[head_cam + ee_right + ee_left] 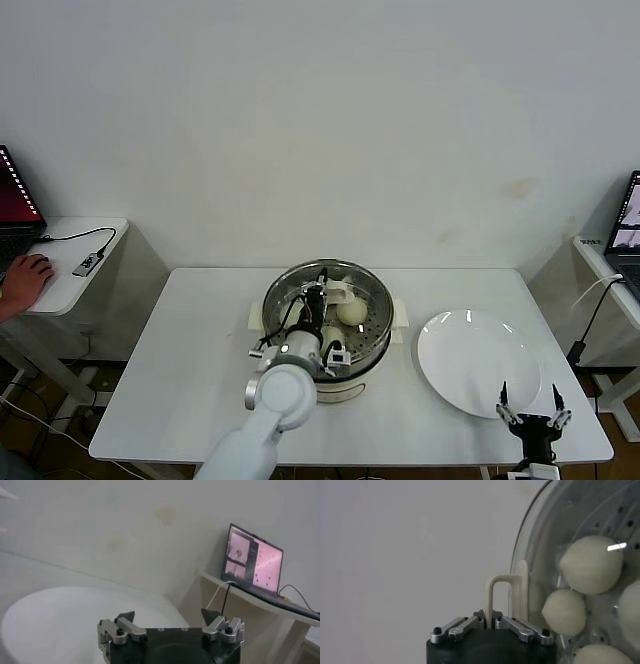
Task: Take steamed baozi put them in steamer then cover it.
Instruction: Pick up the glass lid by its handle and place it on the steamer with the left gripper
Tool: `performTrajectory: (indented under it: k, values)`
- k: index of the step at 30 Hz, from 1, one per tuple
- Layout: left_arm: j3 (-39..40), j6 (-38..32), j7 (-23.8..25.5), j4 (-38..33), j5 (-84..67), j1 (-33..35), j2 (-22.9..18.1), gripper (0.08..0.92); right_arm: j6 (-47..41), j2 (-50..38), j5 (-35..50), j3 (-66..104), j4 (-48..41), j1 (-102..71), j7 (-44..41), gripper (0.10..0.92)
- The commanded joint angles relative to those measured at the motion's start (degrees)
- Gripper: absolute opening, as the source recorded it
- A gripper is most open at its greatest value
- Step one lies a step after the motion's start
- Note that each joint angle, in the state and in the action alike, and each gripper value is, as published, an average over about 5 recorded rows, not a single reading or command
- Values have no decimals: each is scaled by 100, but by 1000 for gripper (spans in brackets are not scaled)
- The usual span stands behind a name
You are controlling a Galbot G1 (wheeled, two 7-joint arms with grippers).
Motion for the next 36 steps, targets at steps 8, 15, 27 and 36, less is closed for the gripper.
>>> performTrajectory:
  k: [8,15,27,36]
  values:
    - [5,-37,-5,168,182,72,-147,148,2,2,-11,-14,-29,4,-4,823]
    - [-44,-55,-30,271,185,11,-159,148,2,-1,-15,-25,-41,12,-21,823]
    - [-50,-95,-87,9,161,194,-139,222,-4,18,-44,-66,-38,5,-36,823]
    - [-37,-131,-125,-1221,-111,930,306,482,-1,35,-109,-113,-5,-72,-42,823]
